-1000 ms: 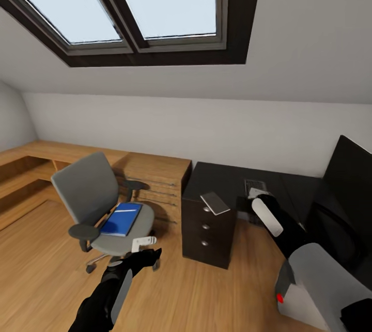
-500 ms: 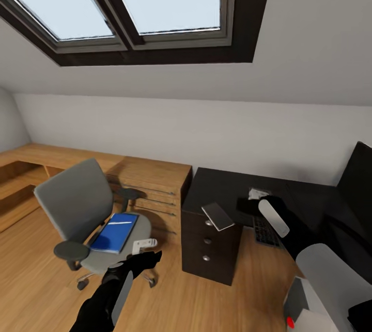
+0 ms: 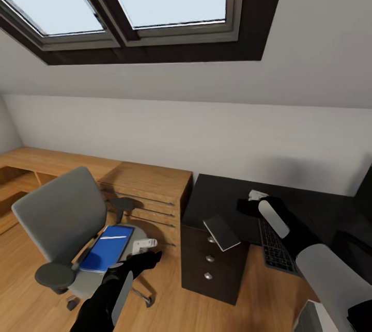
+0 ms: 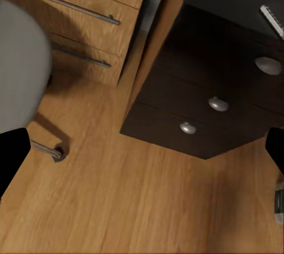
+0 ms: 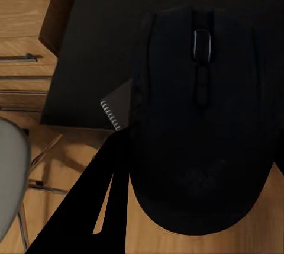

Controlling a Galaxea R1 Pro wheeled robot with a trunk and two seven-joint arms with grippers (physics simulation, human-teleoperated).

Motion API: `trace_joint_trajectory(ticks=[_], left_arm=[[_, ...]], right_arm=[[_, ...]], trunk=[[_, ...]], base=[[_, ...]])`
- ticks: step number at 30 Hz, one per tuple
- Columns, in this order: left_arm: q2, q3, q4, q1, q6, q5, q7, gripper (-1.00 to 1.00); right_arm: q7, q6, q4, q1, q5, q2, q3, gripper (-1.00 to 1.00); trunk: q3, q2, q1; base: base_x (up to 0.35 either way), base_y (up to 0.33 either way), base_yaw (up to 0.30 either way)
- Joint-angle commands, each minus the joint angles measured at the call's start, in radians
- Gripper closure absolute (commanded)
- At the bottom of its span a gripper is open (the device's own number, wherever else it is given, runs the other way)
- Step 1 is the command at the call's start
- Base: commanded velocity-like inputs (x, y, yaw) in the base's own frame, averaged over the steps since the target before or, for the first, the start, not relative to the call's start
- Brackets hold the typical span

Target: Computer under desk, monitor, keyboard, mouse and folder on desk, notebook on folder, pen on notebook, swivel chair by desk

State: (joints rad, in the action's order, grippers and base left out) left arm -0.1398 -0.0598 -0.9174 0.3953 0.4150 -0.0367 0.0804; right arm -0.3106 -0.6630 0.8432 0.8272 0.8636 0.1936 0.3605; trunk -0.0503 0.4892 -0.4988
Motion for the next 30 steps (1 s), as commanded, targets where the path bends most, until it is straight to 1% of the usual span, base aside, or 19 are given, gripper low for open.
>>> trace_joint_trajectory(ticks=[1,12,17,23,30], left_arm=[[-0.001,-0.005,-0.002,0.001,0.007,-0.004,0.002,-1.00],[-0.001,-0.005,-0.001,0.001,0.007,-0.005,-0.007,-1.00],[-0.001,-0.005,0.000,0.000,0.007,-0.006,-0.007,-1.00],[-0.001,-0.005,0.000,0.001,0.007,-0.006,-0.007,-1.00],[-0.001,-0.005,0.000,0.001,0.007,-0.005,-0.007,-1.00]], right_arm=[[-0.008,0.000,0.001,0.001,0.012,0.001,0.005,1.00],[-0.008,0.000,-0.029,0.001,0.011,0.000,0.005,1.00],[-0.008,0.000,-0.032,0.001,0.011,0.000,0.006,1.00],[-0.008,-0.001,-0.034,0.001,0.012,0.000,0.006,1.00],[-0.008,-0.003,-0.035,0.001,0.012,0.001,0.005,1.00]], trunk=[[-0.002,0.002,-0.001],[-0.016,0.002,-0.001],[-0.024,0.002,-0.001],[-0.033,0.002,-0.001],[-0.044,0.002,-0.001]], base=[[0.328,0.000,0.000],[0.301,0.000,0.000],[0.150,0.000,0.000],[0.047,0.000,0.000],[0.233,0.000,0.000]])
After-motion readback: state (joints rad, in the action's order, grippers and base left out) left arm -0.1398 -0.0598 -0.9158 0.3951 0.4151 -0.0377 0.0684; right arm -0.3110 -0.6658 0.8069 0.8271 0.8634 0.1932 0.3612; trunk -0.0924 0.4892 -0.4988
